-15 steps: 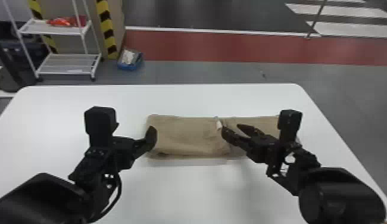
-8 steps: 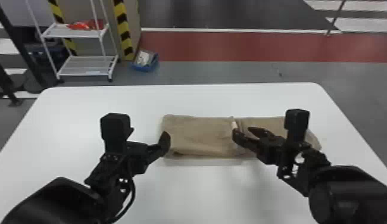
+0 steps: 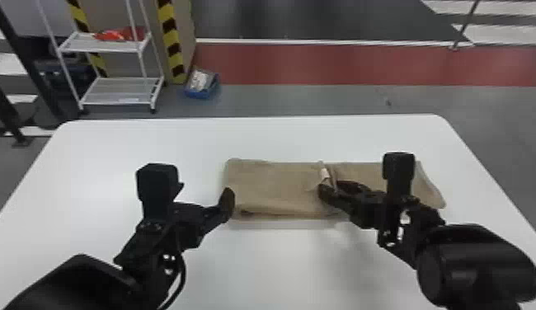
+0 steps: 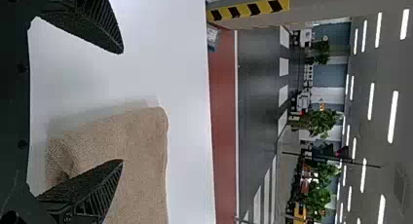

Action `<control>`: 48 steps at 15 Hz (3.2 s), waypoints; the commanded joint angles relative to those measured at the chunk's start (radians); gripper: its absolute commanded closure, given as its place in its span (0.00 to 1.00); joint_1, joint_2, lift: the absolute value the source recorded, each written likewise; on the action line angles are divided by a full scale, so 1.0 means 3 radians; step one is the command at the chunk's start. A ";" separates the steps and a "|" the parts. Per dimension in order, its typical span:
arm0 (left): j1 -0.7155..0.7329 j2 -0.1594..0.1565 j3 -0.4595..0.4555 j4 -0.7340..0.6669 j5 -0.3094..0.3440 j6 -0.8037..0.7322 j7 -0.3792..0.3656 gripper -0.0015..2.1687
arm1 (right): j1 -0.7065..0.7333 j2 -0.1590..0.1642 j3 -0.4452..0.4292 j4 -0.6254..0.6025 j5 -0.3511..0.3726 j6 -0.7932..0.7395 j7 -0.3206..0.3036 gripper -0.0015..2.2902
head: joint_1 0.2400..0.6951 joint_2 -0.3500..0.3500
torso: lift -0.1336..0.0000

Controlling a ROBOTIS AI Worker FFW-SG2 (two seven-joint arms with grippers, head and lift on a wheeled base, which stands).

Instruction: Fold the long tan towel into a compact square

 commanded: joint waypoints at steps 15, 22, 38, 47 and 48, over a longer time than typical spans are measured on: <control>0.0052 -0.0004 0.0070 -0.0028 0.0000 0.0010 0.0020 0.04 | 0.0120 -0.0001 -0.0009 -0.0462 -0.0202 0.0025 0.0071 0.60 | 1.00 0.52 | 0.07; 0.0119 0.0001 0.0136 -0.0084 0.0000 0.0010 0.0031 0.04 | 0.0145 -0.0435 -0.0669 -0.0850 -0.0590 0.0475 0.0076 0.60 | 1.00 0.46 | 0.07; 0.0027 -0.0055 0.0075 -0.0022 -0.0031 0.0072 0.0056 0.04 | 0.0258 -0.0558 -0.1027 -0.0216 -0.0508 0.0076 0.0409 0.60 | 1.00 0.22 | 0.07; 0.0027 -0.0050 0.0080 0.0008 -0.0041 0.0072 0.0056 0.04 | 0.0263 -0.0711 -0.1574 -0.0492 -0.0795 0.0229 0.0460 0.60 | 1.00 0.17 | 0.07; 0.0027 -0.0050 0.0080 0.0018 -0.0041 0.0072 0.0056 0.04 | 0.0248 -0.0722 -0.1558 -0.0370 -0.0728 0.0178 0.0491 0.60 | 1.00 0.17 | 0.07</control>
